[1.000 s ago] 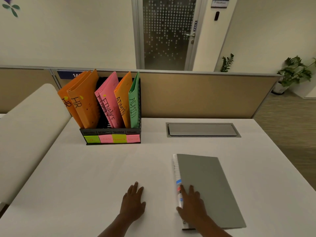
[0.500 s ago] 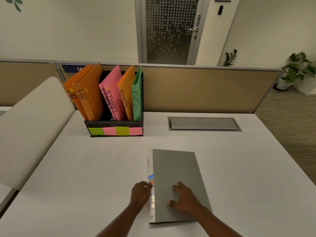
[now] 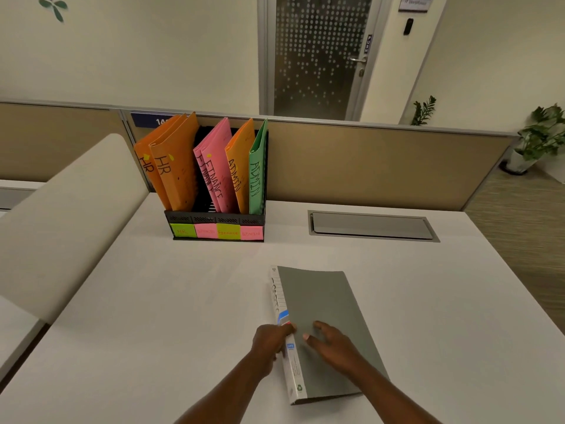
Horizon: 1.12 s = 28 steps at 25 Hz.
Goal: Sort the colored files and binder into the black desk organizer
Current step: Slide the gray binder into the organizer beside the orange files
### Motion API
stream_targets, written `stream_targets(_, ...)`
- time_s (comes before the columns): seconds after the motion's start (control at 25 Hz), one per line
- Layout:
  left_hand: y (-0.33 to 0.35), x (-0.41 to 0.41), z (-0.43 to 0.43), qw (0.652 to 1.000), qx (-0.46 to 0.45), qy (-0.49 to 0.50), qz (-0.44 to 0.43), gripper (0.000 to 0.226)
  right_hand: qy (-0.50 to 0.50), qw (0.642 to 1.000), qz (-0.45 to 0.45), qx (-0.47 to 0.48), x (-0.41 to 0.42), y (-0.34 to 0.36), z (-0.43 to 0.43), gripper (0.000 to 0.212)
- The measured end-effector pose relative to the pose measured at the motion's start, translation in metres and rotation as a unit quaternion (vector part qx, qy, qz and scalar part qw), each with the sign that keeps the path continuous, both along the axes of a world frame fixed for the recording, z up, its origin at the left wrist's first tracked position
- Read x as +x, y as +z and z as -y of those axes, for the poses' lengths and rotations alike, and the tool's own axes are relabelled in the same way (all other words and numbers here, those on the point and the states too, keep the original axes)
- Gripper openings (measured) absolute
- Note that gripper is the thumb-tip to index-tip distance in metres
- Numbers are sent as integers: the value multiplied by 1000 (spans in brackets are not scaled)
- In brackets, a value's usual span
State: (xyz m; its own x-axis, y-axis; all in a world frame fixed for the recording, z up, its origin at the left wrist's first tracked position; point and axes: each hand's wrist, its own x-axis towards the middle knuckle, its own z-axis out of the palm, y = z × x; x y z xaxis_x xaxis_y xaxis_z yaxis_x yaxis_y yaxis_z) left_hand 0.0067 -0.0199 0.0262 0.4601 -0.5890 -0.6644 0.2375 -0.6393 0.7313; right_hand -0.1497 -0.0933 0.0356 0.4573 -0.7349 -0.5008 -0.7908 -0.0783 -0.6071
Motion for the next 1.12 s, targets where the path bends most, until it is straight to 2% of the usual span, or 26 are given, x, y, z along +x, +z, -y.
stream_targets(0.12, 27, 2, 3, 995, -81, 12, 57, 32, -72, 995, 73, 2, 5, 30, 20, 64)
stream_targets(0.28, 71, 4, 5, 976, -154, 49, 144, 33, -125, 977, 161, 66, 29, 72, 46, 60)
stream_targets(0.6, 126, 53, -12, 922, -231, 39, 309, 33, -114, 962, 209, 130, 128, 143, 78, 71)
stream_targets(0.84, 155, 105, -42, 886, -232, 103, 388, 46, -94, 949, 227, 196, 227, 185, 87, 85)
stream_targets(1.12, 168, 173, -76, 846, -253, 134, 449, 47, -13, 943, 228, 244, 332, 223, 77, 97)
